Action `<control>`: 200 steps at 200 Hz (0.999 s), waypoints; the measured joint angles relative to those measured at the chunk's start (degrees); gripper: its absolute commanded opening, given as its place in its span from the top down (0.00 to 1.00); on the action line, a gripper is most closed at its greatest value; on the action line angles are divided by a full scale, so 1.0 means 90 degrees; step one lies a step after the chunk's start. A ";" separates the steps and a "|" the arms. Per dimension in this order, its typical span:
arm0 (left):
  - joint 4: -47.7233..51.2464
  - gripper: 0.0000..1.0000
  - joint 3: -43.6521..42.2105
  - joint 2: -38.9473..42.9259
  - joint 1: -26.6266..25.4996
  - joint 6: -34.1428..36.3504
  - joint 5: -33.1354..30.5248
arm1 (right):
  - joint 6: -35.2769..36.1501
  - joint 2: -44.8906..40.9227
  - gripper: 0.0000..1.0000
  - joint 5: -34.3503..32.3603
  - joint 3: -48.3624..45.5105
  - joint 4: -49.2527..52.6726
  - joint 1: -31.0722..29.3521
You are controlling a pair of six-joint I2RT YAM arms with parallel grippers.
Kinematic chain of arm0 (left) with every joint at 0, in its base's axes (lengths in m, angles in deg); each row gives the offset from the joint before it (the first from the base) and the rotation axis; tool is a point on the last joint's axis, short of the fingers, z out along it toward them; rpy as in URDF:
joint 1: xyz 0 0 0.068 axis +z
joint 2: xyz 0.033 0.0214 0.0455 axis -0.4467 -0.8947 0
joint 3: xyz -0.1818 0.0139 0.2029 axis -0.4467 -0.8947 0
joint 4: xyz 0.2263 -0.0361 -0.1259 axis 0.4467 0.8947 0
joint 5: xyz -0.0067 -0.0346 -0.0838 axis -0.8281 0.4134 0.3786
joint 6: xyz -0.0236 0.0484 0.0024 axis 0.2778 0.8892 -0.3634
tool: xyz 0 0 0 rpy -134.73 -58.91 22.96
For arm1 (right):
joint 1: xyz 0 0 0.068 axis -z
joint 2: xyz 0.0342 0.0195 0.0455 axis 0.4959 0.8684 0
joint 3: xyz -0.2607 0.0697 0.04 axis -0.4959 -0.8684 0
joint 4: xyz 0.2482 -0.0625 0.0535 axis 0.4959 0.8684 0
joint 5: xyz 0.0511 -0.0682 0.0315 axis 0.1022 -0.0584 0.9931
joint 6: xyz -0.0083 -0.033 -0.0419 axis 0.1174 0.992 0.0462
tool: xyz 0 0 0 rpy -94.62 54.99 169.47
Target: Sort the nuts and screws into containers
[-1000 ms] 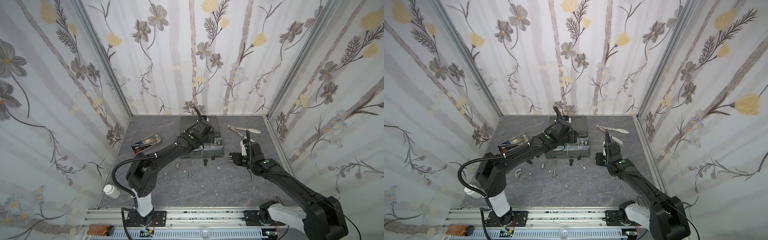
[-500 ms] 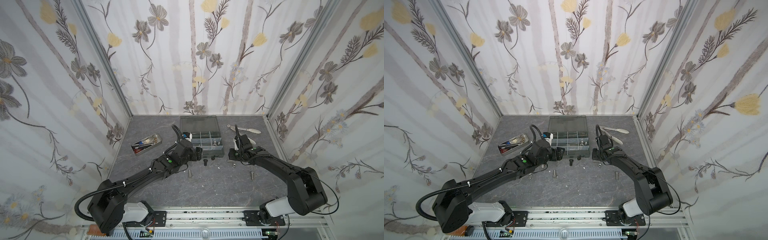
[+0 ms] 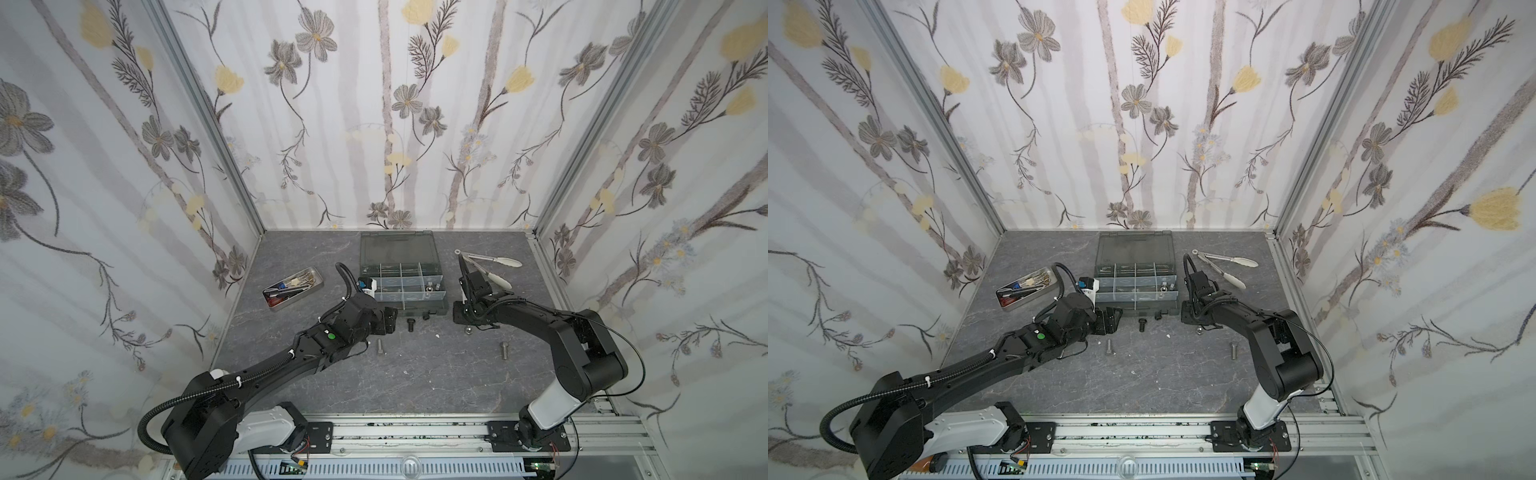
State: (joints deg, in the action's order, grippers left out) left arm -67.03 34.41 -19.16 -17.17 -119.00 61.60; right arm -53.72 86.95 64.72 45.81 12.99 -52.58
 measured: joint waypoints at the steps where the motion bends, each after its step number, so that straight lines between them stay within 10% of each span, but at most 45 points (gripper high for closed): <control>1: -0.0007 0.18 -0.0002 0.0000 0.0000 0.0000 0.0000 | 0.0000 0.0010 0.64 -0.0005 0.0005 -0.0002 0.0000; 93: -0.0138 0.18 -0.0002 -0.0197 0.0000 0.0000 0.0070 | 0.0007 0.0410 0.62 -0.0211 0.0194 -0.0141 0.0010; 200: -0.0141 0.17 -0.0007 -0.0168 0.0000 0.0000 0.0114 | 0.0070 0.0340 0.86 -0.0493 0.0369 -0.0095 -0.0083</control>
State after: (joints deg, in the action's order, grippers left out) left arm -68.30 34.35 -20.67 -17.17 -119.00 62.63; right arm -53.09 90.01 60.28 49.13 12.13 -53.33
